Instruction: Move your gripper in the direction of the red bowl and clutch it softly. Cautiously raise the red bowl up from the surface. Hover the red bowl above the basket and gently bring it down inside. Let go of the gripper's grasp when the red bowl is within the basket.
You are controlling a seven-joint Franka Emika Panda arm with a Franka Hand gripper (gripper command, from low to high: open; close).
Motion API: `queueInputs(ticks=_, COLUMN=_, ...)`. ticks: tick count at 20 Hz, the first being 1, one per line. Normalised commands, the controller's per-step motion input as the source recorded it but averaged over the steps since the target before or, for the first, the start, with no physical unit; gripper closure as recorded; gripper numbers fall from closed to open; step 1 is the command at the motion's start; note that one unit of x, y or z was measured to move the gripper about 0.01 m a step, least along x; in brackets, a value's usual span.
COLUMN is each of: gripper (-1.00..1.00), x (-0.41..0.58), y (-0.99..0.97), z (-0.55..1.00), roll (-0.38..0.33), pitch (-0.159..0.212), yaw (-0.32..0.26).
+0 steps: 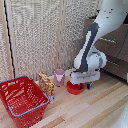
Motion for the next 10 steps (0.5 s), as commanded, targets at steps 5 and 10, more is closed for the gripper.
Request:
queueInputs(ticks=5, gripper=1.0, x=0.003, y=0.0, z=-0.02, roll=0.0, pitch=0.001, yaw=-0.011)
queueInputs(ticks=10, gripper=1.0, x=0.0, y=0.0, z=0.14, roll=0.01, pitch=-0.012, yaw=-0.003)
